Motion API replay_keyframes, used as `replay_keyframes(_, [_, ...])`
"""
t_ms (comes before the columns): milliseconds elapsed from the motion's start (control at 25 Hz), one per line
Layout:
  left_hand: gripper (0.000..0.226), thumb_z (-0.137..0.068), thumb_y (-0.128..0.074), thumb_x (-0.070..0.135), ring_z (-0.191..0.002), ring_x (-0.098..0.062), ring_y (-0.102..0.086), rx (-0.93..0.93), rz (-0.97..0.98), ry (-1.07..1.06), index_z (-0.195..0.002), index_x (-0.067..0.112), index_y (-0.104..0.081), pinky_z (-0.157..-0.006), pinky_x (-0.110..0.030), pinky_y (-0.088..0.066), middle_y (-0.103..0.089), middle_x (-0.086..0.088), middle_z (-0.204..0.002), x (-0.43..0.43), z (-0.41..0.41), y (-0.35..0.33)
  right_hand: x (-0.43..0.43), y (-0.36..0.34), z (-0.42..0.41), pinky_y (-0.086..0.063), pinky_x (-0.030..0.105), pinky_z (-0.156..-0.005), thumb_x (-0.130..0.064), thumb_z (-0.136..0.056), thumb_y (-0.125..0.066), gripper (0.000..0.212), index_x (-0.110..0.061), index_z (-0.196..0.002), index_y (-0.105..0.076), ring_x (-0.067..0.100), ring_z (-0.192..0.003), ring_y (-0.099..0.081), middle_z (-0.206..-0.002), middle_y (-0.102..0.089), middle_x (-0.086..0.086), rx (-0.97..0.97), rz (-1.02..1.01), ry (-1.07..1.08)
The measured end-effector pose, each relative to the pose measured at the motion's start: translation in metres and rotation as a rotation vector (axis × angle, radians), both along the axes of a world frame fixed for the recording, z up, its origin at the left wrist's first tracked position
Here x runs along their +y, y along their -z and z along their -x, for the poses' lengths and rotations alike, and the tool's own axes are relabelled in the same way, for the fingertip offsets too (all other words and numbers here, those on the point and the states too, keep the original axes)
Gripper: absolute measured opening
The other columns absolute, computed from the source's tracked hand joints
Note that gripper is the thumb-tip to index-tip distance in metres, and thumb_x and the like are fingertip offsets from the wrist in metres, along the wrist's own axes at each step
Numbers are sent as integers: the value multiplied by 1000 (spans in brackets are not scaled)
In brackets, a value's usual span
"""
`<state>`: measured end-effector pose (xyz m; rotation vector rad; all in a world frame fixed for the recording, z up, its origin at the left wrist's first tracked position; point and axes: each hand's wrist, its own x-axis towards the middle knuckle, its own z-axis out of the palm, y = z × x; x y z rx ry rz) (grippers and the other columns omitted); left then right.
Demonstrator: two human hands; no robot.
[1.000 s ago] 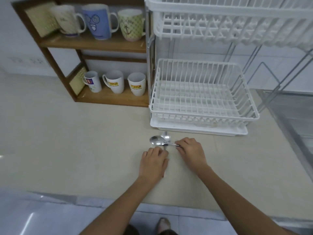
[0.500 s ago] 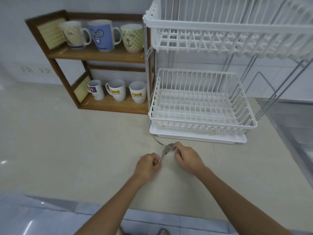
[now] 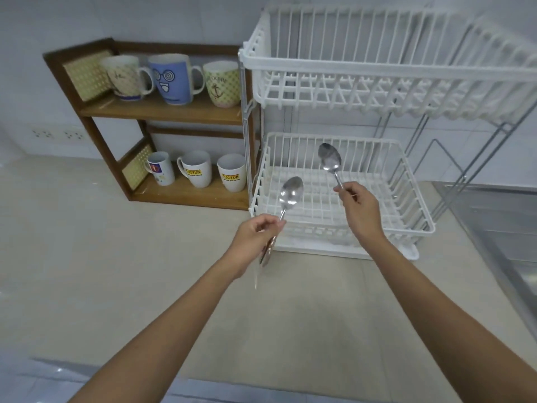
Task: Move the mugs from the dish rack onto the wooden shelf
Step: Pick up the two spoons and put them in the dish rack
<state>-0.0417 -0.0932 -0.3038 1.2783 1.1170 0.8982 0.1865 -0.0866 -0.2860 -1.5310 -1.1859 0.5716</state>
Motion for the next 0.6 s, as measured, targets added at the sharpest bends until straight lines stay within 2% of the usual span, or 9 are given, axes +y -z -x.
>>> replay_keyframes(120, [8,-88,-66,20,-50,-2,-48,-101,143,-34,-92,14,-66,-47,-11,-42,-55,5,-67,33,-21,-24,34,-5,-17,-38,12,-45,-17,-91,-53,18,-20,-98,-69,9,-54,-46,-68,-56,-5,81,94,60])
replay_keyframes(240, [9,-89,-64,12,-49,-2,-54,-86,227,-94,-97,8,-64,-49,-10,-49,-59,-2,-71,67,-45,-35,67,-6,-23,-43,20,-54,-9,-88,-59,18,-10,-103,-67,13,-62,-54,-72,-60,-1,200,213,10])
replay_keyframes(320, [1,-89,-62,6,-43,-1,-55,-94,281,-132,-90,6,-63,-48,-10,-51,-60,-5,-73,87,-60,-36,84,-1,-24,-45,22,-54,-6,-84,-66,19,-6,-102,-67,13,-61,-56,-71,-62,3,222,299,-43])
replay_keyframes(400, [4,-89,-61,0,-52,-7,-57,-57,307,-166,-91,3,-61,-49,-11,-52,-60,-7,-76,104,-71,-33,96,6,-24,-45,22,-50,-4,-80,-70,18,-4,-97,-68,14,-57,-56,-66,-62,5,191,365,-73])
replay_keyframes(480, [13,-87,-60,-4,-62,-11,-57,42,288,-186,-100,-2,-64,-52,-14,-53,-60,-10,-82,119,-82,-23,106,15,-26,-46,23,-49,-4,-77,-72,17,-3,-94,-70,16,-56,-57,-64,-62,6,125,401,-92])
replay_keyframes(600, [13,-86,-61,-5,-64,-15,-58,181,257,-197,-98,-3,-66,-62,-22,-56,-61,-15,-90,134,-98,-4,116,29,-31,-49,26,-55,-5,-77,-71,12,-7,-88,-71,19,-64,-60,-69,-63,6,-10,455,-110])
